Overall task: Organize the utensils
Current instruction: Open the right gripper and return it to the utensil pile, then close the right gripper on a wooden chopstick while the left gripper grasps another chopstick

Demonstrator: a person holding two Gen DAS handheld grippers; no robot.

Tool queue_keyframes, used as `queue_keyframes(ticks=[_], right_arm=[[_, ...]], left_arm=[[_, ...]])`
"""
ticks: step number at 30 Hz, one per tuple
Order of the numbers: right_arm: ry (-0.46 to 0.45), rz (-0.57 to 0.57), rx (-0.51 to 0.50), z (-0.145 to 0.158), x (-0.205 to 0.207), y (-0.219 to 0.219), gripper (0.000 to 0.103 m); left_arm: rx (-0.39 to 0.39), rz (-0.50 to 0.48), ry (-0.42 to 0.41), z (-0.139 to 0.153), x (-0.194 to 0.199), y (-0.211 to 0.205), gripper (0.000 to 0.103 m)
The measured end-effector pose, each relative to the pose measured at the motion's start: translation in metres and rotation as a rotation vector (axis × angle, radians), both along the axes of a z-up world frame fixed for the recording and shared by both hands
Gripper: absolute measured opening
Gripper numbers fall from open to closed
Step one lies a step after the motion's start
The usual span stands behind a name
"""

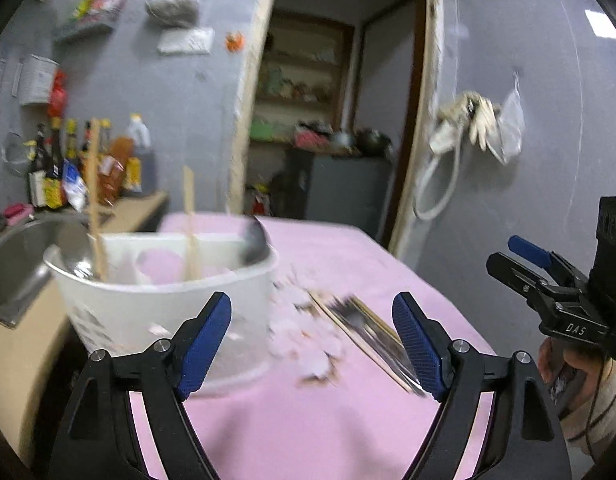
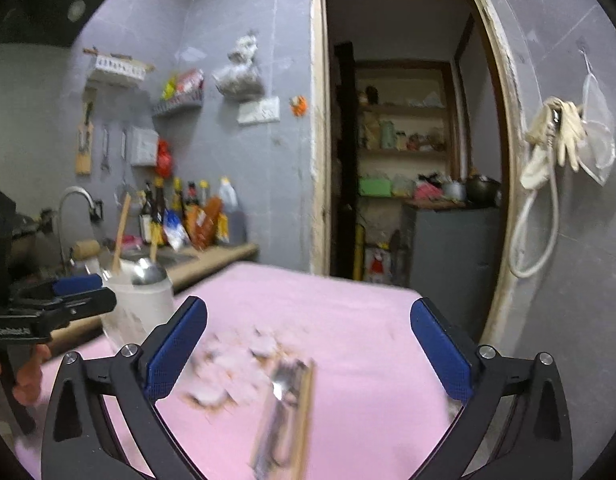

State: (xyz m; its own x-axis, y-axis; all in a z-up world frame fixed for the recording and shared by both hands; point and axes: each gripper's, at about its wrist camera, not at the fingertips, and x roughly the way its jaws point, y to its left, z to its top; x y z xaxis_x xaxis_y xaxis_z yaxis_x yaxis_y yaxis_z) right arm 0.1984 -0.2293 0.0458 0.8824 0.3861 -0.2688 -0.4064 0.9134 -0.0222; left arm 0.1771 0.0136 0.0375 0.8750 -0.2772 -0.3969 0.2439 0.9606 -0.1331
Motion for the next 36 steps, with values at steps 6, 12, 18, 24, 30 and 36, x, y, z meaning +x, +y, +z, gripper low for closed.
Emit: queue_keyframes(ticks=[6,12,18,24,30,36], right_arm=[[0.153,-0.025,-0.060,-0.026,0.008,-0.021,0.102],[0.322,-0.002,-0.113,-0.056,0.021,-0.027,0.082],[0.442,0.048,-0.164,-0.081,0.032,-0.019,0.062],[0.494,0.092,-0.204,-0.088,0.039,-0.004,0.053],[0.508,0.092,-0.265,-0.091,0.044,0.007,0.044],[0.505,0.082,-0.305,-0.093,0.053,0.013,0.040]], left_arm=[[0.028,-0.042,0.148,-0.019,0.023,-0.033,0.078],[0.052,-0.064,0.298,-0.039,0.053,-0.055,0.077],[0.073,-0.086,0.391,-0.056,0.073,-0.065,0.059],[0.049,-0.088,0.465,-0.069,0.096,-0.065,0.043],[0.024,-0.084,0.527,-0.081,0.117,-0.066,0.031],[0.002,-0.079,0.540,-0.084,0.129,-0.068,0.027]])
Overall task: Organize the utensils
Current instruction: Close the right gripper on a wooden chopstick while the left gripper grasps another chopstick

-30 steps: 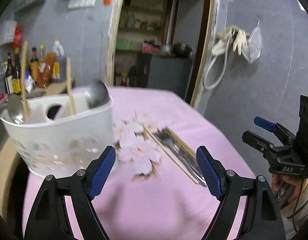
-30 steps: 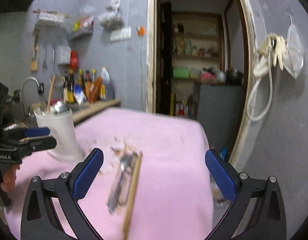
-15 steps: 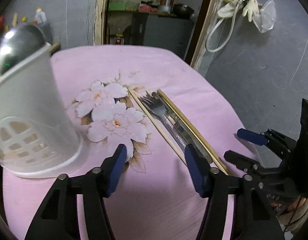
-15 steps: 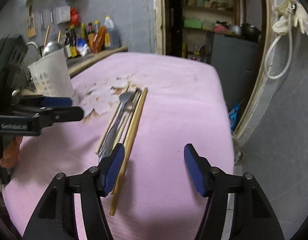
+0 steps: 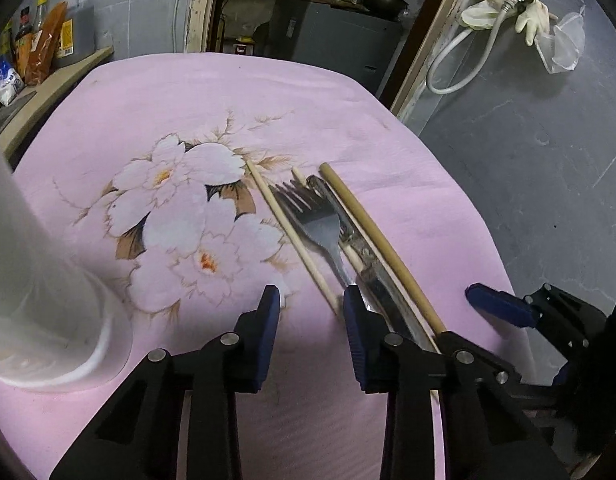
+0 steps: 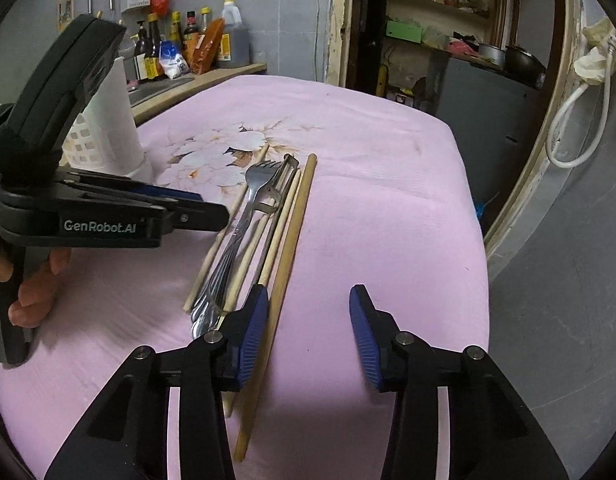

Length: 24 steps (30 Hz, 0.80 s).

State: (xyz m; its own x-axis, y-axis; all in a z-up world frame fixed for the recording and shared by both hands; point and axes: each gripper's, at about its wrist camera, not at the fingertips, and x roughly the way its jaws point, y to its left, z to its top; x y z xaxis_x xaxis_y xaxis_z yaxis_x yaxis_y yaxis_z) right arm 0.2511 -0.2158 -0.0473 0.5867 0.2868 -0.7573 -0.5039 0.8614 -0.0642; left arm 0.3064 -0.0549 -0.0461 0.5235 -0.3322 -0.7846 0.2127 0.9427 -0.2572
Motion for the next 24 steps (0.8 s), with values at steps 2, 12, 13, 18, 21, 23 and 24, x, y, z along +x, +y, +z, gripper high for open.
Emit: queue_keyframes(ticks=[2,12,13,18,21,23,24], right_arm=[[-0.008,0.007,-0.029,-0.002,0.004,0.005,0.037],[-0.030,-0.023,-0.029,0.002,0.005,-0.008,0.006],[-0.034,-0.027,-0.034,0.002,0.002,-0.009,0.005],[-0.024,-0.073,-0.027,0.007,-0.010,-0.031,0.005],[-0.001,-0.084,-0.010,0.008,-0.014,-0.040,0.005],[0.019,-0.084,0.007,0.009,-0.011,-0.043,0.006],[0.025,-0.084,0.008,0.008,-0.010,-0.043,0.006]], left_arm=[[-0.003,0.010,0.002,-0.001,0.003,-0.001,0.024],[-0.042,0.003,0.028,-0.002,0.009,-0.003,0.007],[-0.046,0.003,0.033,-0.001,0.009,-0.002,0.007],[-0.017,-0.018,0.051,0.003,-0.005,-0.002,0.006],[-0.015,-0.034,0.063,0.004,-0.010,-0.001,0.005],[-0.021,-0.041,0.071,0.003,-0.008,0.000,0.006],[-0.029,-0.038,0.078,0.004,-0.007,0.002,0.006]])
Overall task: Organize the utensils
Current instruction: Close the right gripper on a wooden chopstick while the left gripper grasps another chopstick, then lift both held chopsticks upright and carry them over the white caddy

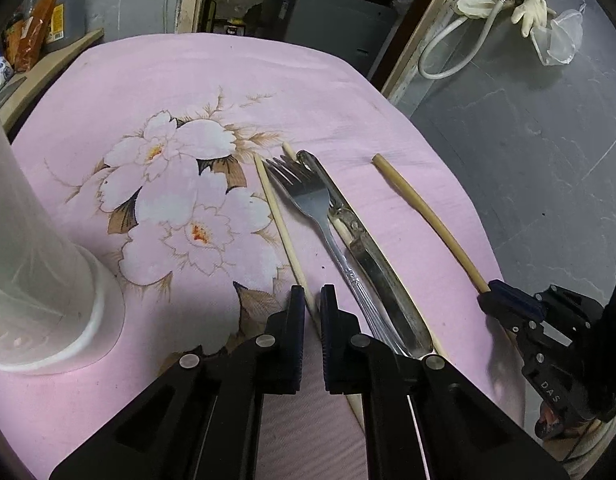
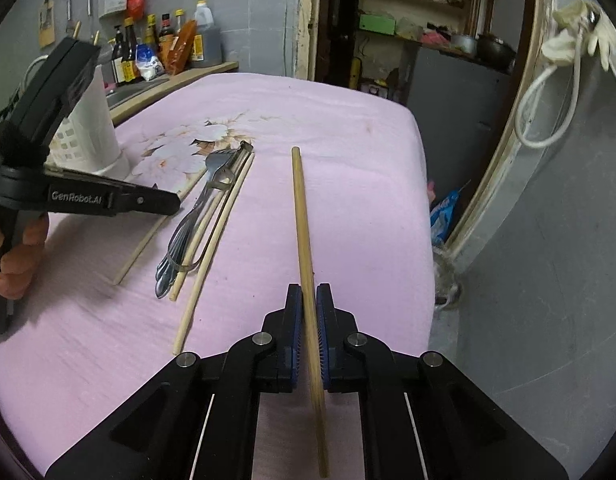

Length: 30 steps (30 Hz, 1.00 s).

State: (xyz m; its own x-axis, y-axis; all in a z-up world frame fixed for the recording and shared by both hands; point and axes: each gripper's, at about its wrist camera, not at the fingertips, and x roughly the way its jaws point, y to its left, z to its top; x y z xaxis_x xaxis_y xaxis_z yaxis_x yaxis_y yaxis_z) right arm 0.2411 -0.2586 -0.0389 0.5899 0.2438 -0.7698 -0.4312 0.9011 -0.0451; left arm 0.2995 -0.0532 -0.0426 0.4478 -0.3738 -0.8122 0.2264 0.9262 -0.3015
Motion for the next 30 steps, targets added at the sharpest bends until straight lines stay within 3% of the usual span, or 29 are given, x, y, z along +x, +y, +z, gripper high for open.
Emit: queue_keyframes(ticks=[8,14,17,21,26,30], right_arm=[[0.044,0.048,-0.022,-0.002,0.033,0.018,0.013],[0.125,0.076,-0.016,-0.003,0.067,0.029,0.026],[0.138,0.090,-0.032,-0.002,0.071,0.034,0.021],[0.130,0.080,-0.027,0.004,0.066,0.034,0.006],[0.098,0.045,0.091,0.008,0.051,0.020,0.005],[-0.001,0.053,0.189,0.024,0.022,0.017,0.005]], left_arm=[[-0.002,0.017,0.034,0.000,0.016,-0.002,0.007],[-0.029,0.028,0.059,-0.001,0.026,-0.003,0.007],[-0.031,0.032,0.056,-0.002,0.028,-0.002,0.007],[-0.038,0.034,0.045,-0.001,0.020,0.000,0.005],[-0.052,0.010,0.035,0.002,0.000,0.006,0.004],[-0.099,-0.004,0.020,0.007,-0.021,0.015,0.002]])
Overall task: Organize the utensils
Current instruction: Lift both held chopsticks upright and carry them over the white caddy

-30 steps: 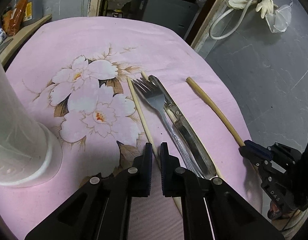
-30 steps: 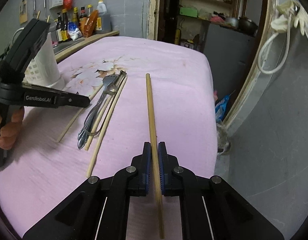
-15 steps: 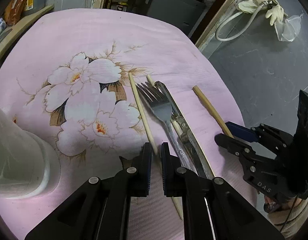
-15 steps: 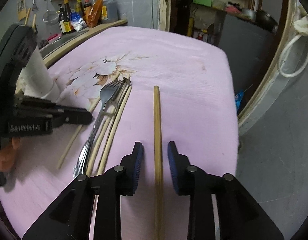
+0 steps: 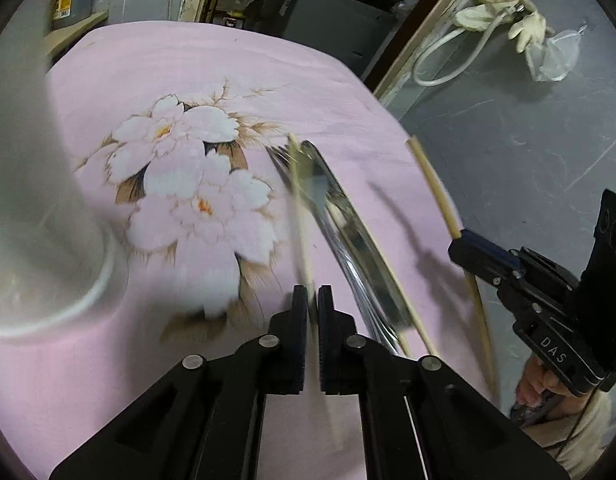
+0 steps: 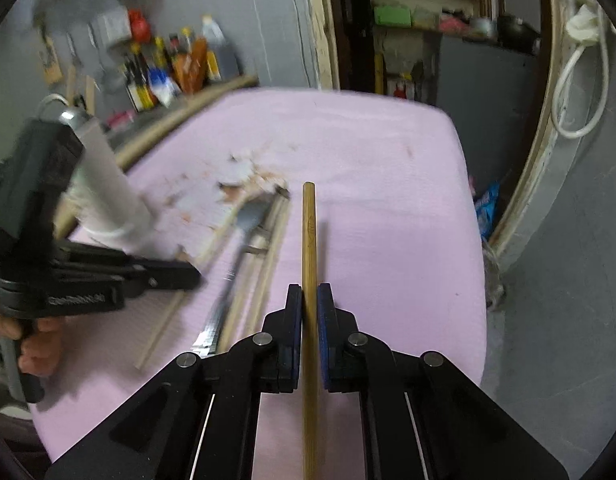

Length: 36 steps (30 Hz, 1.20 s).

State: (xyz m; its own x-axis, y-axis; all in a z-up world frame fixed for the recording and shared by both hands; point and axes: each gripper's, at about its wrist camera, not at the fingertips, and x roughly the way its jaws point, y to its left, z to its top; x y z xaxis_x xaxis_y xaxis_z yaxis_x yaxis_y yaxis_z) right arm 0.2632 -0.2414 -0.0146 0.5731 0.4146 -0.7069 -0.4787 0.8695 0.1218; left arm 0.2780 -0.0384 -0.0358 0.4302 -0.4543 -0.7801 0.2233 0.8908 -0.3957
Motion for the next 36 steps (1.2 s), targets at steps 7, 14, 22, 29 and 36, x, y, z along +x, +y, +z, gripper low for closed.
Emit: queue_keyframes(ticks=[7,14,22,29,36], right_arm=[[-0.220,-0.021,0.103,0.030,-0.045,0.005,0.005],[-0.471,-0.013,0.221,0.065,-0.073,0.018,0.005],[-0.699,0.036,0.356,0.101,-0.090,0.049,0.005],[-0.757,0.091,0.515,0.125,-0.069,0.091,0.005],[-0.812,0.098,0.693,0.141,-0.044,0.124,0.005]], left_arm=[[-0.061,-0.013,-0.139,0.024,-0.043,0.011,0.002],[-0.076,0.047,-0.446,0.070,-0.083,0.023,0.002],[-0.013,0.161,-0.778,0.123,-0.107,0.041,0.002],[-0.041,0.290,-0.899,0.149,-0.098,0.088,0.002],[-0.129,0.471,-0.964,0.159,-0.093,0.172,0.002]])
